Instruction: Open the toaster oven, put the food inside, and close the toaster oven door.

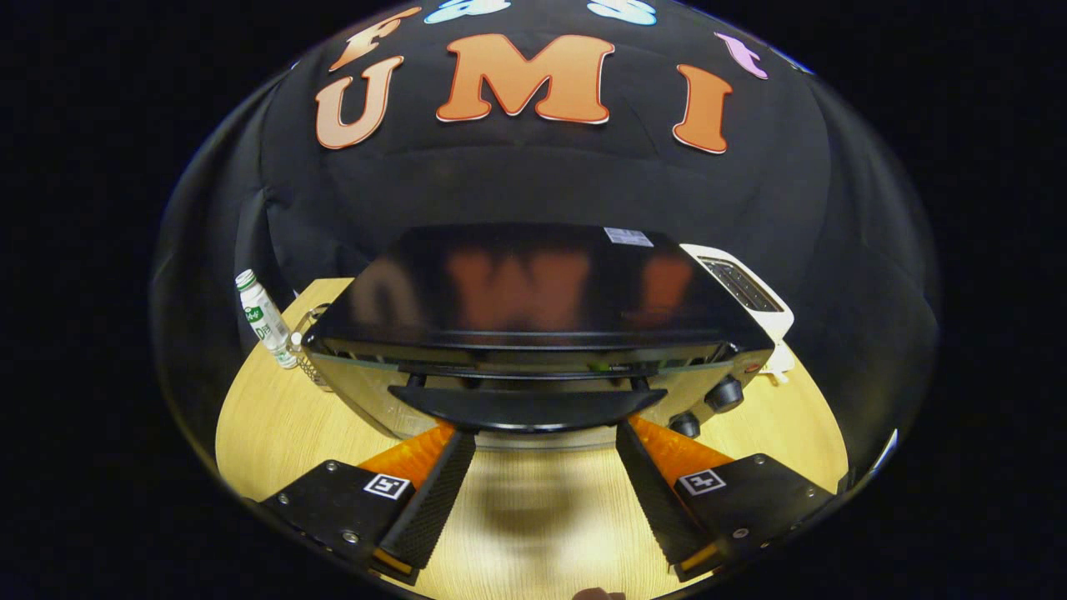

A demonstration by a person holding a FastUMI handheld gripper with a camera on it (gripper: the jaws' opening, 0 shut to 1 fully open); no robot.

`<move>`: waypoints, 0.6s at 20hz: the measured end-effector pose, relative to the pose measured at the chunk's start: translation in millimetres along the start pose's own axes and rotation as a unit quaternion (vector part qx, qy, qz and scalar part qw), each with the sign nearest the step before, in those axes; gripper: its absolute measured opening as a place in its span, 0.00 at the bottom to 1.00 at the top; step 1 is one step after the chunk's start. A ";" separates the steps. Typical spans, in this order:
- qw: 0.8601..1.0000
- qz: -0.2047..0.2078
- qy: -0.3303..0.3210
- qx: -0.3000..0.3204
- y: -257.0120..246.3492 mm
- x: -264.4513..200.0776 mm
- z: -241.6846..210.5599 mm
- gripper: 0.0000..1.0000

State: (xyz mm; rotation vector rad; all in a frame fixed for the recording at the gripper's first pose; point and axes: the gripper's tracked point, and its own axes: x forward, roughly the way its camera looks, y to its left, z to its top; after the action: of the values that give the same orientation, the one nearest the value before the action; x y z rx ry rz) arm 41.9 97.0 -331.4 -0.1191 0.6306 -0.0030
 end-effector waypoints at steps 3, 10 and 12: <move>1.000 0.008 0.013 0.003 2.4 -9.4 -7.7 1.00; 0.999 0.007 -0.024 0.020 -20.7 -44.6 30.0 1.00; 0.998 0.007 -0.051 0.018 -27.0 -55.5 59.4 1.00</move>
State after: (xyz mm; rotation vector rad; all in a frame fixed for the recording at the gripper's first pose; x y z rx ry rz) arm 32.9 78.9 -248.2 -0.0790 0.5287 0.0043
